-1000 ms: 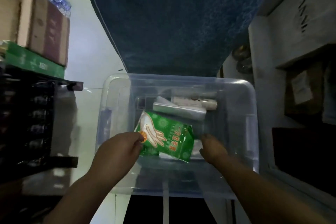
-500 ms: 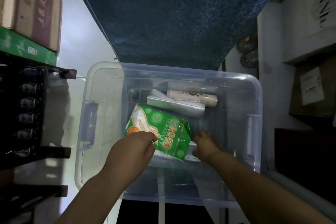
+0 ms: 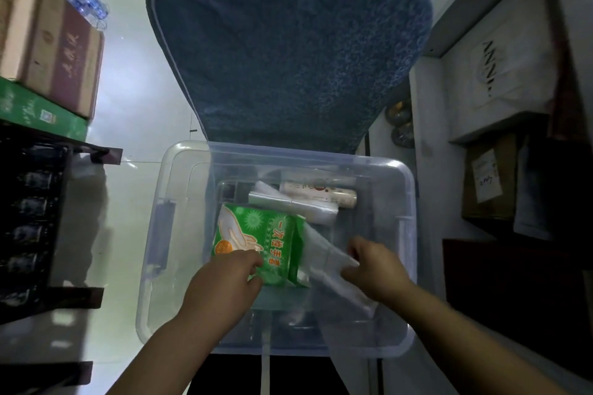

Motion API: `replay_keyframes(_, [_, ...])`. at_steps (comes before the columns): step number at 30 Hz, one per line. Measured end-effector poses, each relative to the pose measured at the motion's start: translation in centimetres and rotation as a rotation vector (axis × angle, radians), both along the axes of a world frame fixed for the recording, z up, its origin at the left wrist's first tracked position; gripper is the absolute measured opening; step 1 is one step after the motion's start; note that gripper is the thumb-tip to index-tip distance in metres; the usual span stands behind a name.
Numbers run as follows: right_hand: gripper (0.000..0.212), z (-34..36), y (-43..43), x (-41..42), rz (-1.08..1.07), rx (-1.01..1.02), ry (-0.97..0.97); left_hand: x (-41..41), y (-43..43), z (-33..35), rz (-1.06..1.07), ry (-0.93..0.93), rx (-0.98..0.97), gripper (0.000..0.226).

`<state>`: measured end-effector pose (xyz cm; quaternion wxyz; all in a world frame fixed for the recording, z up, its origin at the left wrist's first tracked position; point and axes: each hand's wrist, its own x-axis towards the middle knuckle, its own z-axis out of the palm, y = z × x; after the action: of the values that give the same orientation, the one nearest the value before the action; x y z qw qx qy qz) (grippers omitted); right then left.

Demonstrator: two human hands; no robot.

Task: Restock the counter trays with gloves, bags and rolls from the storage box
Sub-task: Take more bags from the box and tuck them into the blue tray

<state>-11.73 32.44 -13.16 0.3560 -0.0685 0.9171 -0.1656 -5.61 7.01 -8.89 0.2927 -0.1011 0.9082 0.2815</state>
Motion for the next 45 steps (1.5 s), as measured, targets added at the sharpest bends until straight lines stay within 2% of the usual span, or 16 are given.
replay_keyframes(2, [0.036, 2.6, 0.2, -0.6, -0.145, -0.055, 0.066, -0.2, 0.4, 0.8, -0.006, -0.041, 0.017, 0.026])
replay_keyframes(5, [0.037, 5.8, -0.9, -1.1, -0.399, -0.255, 0.118, -1.1, 1.3, 1.6, 0.073, -0.076, 0.110, 0.024])
replay_keyframes(8, [0.037, 7.9, -3.6, -1.0, -0.592, -0.539, 0.028, -2.5, 2.3, 2.5, 0.452, -0.130, 0.414, 0.037])
replay_keyframes(11, [0.038, 7.6, -6.9, -0.5, -0.673, -0.759, -0.105, -3.7, 2.4, 2.6, 0.970, -0.171, 0.734, 0.026])
replay_keyframes(13, [0.036, 6.4, -9.0, 0.1, -0.625, -0.759, -0.164, -3.8, 1.5, 1.8, 1.237, -0.172, 0.791, 0.016])
replay_keyframes(15, [0.033, 4.6, -10.4, 0.7, -0.521, -0.695, -0.189, -3.4, 0.2, 0.6, 1.315, -0.141, 0.723, 0.011])
replay_keyframes(18, [0.021, 1.3, -10.3, 0.5, -0.395, -0.540, -0.126, -2.6, -2.0, -0.9, 1.355, -0.067, 0.669, 0.005])
replay_keyframes(20, [0.010, -1.1, -9.3, -0.6, -0.334, -0.377, -0.009, -2.0, -3.3, -1.7, 1.354, -0.026, 0.653, 0.004])
replay_keyframes(22, [0.007, -3.4, -8.5, -2.2, -0.267, -0.225, 0.095, -1.5, -4.3, -2.6, 1.336, 0.015, 0.651, 0.005])
replay_keyframes(28, [0.040, -10.9, -9.5, -6.3, 0.113, 0.079, 0.170, -0.9, -5.4, -4.5, 1.260, 0.085, 0.539, 0.007])
replay_keyframes(32, [0.040, -13.2, -10.8, -6.6, 0.277, 0.236, 0.252, -0.9, -5.5, -4.9, 1.227, 0.093, 0.524, 0.009])
replay_keyframes(38, [0.035, -14.0, -11.0, -5.8, 0.289, 0.307, 0.182, -0.8, -5.7, -4.9, 1.187, 0.097, 0.494, 0.009])
replay_keyframes(41, [0.033, -13.0, -10.4, -5.8, 0.224, 0.238, 0.175, -0.8, -5.9, -4.7, 1.189, 0.099, 0.502, 0.009])
replay_keyframes(45, [0.032, -9.6, -9.6, -5.4, 0.054, 0.114, 0.046, -1.2, -5.9, -3.5, 1.177, 0.099, 0.560, 0.008])
